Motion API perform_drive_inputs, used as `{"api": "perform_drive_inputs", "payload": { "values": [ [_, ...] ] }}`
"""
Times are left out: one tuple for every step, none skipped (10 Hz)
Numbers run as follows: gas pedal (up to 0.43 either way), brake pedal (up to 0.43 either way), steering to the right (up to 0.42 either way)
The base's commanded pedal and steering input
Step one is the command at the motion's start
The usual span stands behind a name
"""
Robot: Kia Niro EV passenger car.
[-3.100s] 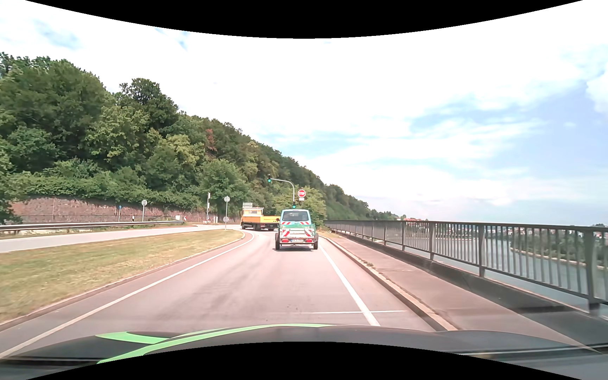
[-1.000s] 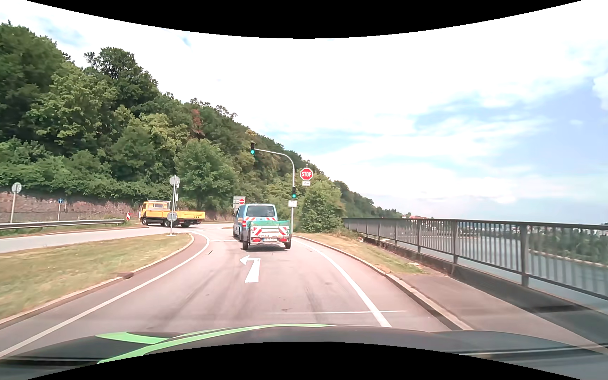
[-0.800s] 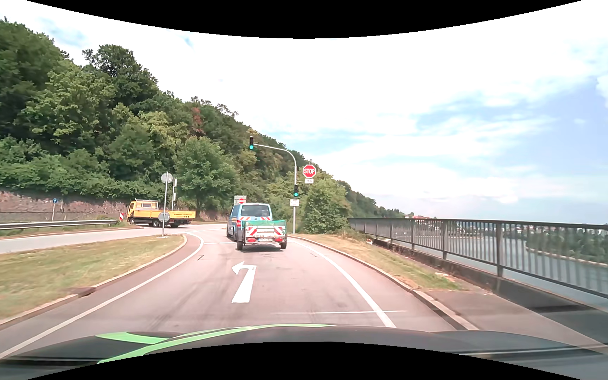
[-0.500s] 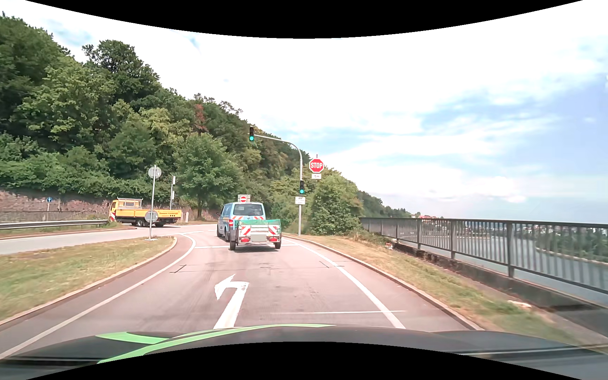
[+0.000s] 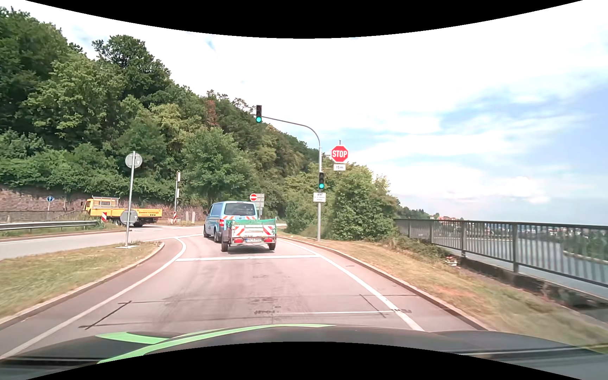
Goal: Follow the waypoints while adhering to traffic rules and regulations
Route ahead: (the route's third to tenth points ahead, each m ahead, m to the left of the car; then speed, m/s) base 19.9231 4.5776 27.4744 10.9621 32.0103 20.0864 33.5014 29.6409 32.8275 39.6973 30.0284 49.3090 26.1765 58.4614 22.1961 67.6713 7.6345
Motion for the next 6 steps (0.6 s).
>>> {"api": "perform_drive_inputs", "payload": {
  "values": [
    [0.000, 0.000, -0.066],
    [0.000, 0.000, -0.069],
    [0.000, 0.000, -0.073],
    [0.000, 0.000, -0.081],
    [0.000, 0.000, -0.087],
    [0.000, 0.000, -0.093]
  ]
}}
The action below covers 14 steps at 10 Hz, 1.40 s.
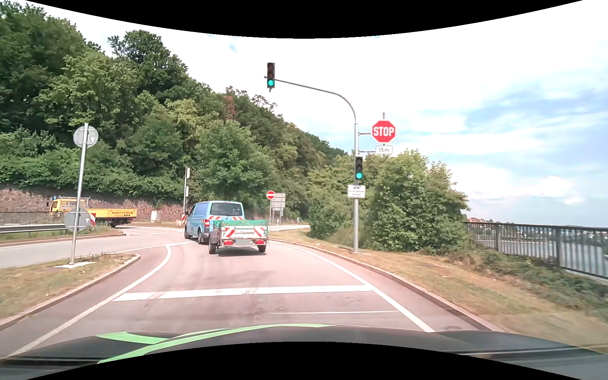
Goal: Follow the waypoints while adhering to traffic rules and regulations
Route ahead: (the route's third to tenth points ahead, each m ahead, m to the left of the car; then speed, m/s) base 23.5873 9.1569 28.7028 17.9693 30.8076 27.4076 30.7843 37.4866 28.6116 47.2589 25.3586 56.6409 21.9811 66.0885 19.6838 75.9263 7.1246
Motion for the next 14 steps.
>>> {"api": "perform_drive_inputs", "payload": {
  "values": [
    [0.000, 0.000, -0.098],
    [0.000, 0.000, -0.099],
    [0.000, 0.000, -0.100],
    [0.000, 0.000, -0.106],
    [0.000, 0.000, -0.114],
    [0.000, 0.000, -0.123],
    [0.008, 0.000, -0.129],
    [0.028, 0.000, -0.132],
    [0.028, 0.000, -0.134],
    [0.039, 0.000, -0.135],
    [0.047, 0.000, -0.135],
    [0.047, 0.000, -0.135],
    [0.059, 0.000, -0.136],
    [0.067, 0.000, -0.136]
  ]
}}
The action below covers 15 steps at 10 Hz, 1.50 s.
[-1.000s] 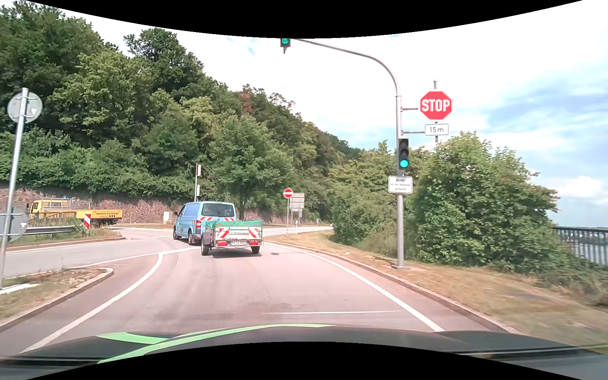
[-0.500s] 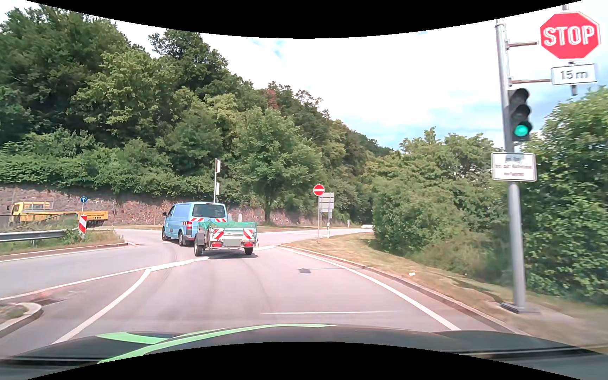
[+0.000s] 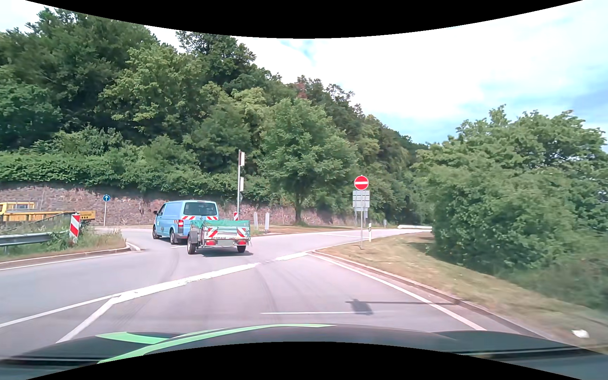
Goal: Follow the waypoints while adhering to traffic rules and regulations
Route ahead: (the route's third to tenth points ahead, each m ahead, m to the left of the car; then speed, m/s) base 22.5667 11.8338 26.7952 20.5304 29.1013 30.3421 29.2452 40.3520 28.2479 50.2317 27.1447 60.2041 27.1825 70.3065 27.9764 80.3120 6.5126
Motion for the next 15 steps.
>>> {"api": "perform_drive_inputs", "payload": {
  "values": [
    [0.079, 0.000, -0.137],
    [0.087, 0.000, -0.138],
    [0.098, 0.000, -0.144],
    [0.098, 0.000, -0.152],
    [0.110, 0.000, -0.165],
    [0.110, 0.000, -0.169],
    [0.118, 0.000, -0.169],
    [0.118, 0.000, -0.168],
    [0.130, 0.000, -0.167],
    [0.130, 0.000, -0.167],
    [0.130, 0.000, -0.167],
    [0.138, 0.000, -0.167],
    [0.138, 0.000, -0.167],
    [0.138, 0.000, -0.167],
    [0.138, 0.000, -0.167]
  ]
}}
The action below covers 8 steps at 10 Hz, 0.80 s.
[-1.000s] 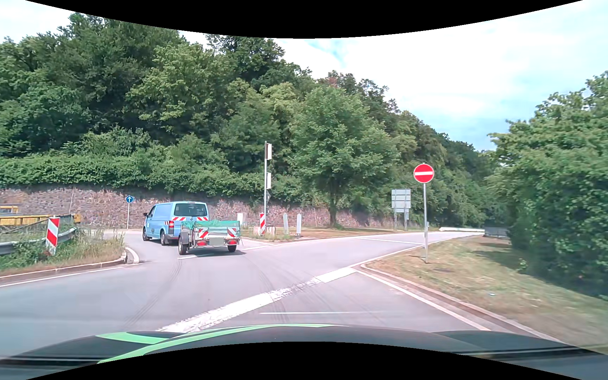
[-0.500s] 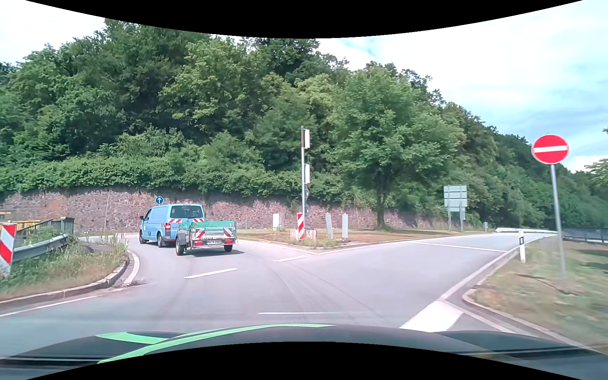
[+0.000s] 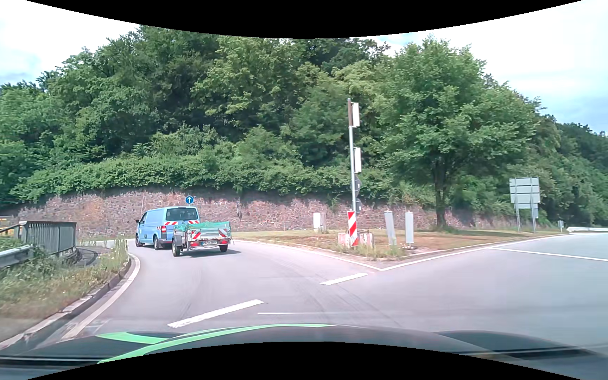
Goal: Follow the waypoints while adhering to traffic rules and regulations
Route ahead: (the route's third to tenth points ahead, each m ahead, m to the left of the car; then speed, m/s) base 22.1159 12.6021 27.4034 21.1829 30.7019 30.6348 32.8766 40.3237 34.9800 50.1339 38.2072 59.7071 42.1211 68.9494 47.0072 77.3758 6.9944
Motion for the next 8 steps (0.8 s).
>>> {"api": "perform_drive_inputs", "payload": {
  "values": [
    [0.138, 0.000, -0.167],
    [0.138, 0.000, -0.167],
    [0.138, 0.000, -0.167],
    [0.138, 0.000, -0.167],
    [0.138, 0.000, -0.166],
    [0.138, 0.000, -0.167],
    [0.138, 0.000, -0.167],
    [0.138, 0.000, -0.167]
  ]
}}
